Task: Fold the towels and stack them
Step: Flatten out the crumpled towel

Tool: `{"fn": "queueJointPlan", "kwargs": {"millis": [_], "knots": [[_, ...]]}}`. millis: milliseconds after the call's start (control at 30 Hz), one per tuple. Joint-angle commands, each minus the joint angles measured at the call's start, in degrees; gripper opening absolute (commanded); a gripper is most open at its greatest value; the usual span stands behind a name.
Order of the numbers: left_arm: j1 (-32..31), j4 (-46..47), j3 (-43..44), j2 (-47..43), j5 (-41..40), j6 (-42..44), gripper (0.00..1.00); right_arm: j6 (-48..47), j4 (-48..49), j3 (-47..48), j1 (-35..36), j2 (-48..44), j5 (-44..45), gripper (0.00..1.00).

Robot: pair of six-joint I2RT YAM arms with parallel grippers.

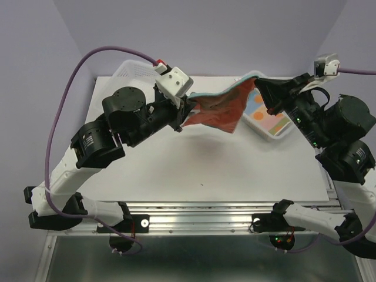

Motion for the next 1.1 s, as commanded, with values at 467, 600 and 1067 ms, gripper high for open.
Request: {"fn": "queueJointPlan", "kwargs": {"millis": [467,600,1067], "knots": [[-4.1,10.1,-15.4,-7.6,5.5,-5.5,0.0,4.7,-0.6,-10.0,0.3,-9.2,-2.7,0.01],[-2.6,10.5,-17.8,-3.6,-6.3,-4.7,0.0,4.5,2.4,-14.7,0.3,-7.6,10.6,0.01],[30.2,16.8,-18.2,20.7,8.9,7.7,0.0,0.9,18.4,-19.1,-8.3,23.8,11.3,0.01]]}}
